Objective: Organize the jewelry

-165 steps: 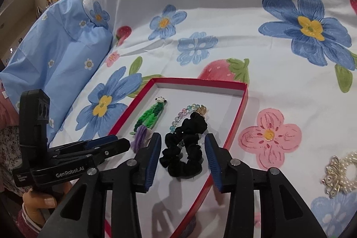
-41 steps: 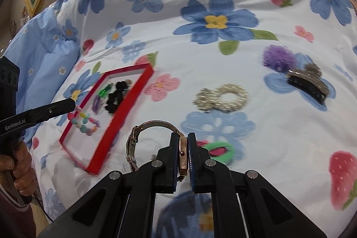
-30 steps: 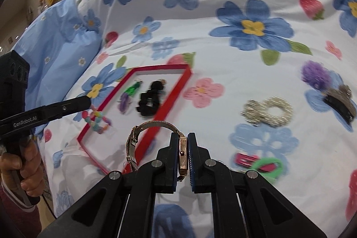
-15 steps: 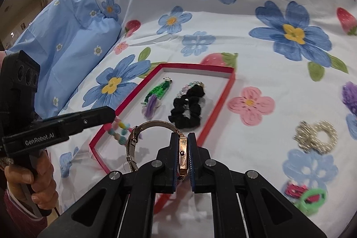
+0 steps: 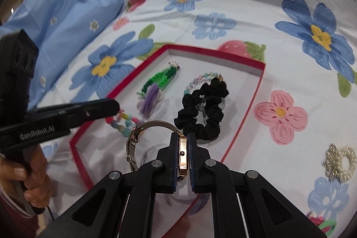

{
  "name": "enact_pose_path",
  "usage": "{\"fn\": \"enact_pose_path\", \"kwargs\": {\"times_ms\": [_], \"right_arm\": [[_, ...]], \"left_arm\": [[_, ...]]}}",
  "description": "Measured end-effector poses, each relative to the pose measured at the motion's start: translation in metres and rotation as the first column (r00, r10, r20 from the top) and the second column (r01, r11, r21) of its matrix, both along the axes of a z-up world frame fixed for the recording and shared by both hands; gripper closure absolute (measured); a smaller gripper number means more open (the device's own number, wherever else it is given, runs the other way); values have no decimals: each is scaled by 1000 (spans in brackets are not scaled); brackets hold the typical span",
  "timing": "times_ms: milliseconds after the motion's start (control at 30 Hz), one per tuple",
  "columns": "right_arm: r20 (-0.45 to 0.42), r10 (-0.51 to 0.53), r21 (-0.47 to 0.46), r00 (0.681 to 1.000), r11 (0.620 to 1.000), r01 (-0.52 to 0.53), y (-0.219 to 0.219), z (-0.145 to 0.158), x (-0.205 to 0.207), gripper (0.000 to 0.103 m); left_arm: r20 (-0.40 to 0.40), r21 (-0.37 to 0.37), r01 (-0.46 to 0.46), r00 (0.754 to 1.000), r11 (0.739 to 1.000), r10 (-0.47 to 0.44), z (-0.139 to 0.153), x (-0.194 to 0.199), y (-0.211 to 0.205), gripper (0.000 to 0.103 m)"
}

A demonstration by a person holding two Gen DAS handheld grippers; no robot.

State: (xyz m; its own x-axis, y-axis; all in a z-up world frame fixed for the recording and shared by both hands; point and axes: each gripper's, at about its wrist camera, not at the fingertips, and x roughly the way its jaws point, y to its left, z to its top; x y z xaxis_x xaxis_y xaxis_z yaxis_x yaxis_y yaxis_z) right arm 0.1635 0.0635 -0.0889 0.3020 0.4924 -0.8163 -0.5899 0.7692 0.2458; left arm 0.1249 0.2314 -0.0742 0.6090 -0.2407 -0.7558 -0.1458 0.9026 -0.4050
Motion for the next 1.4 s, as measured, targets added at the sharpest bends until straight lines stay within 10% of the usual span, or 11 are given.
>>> {"fn": "enact_pose_path", "kwargs": {"times_ms": [600, 1400], "right_arm": [[-6, 50, -81, 999, 995, -50, 21, -26, 10, 91], [-1, -31, 76, 1000, 997, 31, -26, 23, -9, 70]], "left_arm": [[-92, 69, -31, 995, 997, 38, -31, 11, 6, 92], [-27, 107, -62, 998, 992, 65, 15, -25, -8, 55]]}}
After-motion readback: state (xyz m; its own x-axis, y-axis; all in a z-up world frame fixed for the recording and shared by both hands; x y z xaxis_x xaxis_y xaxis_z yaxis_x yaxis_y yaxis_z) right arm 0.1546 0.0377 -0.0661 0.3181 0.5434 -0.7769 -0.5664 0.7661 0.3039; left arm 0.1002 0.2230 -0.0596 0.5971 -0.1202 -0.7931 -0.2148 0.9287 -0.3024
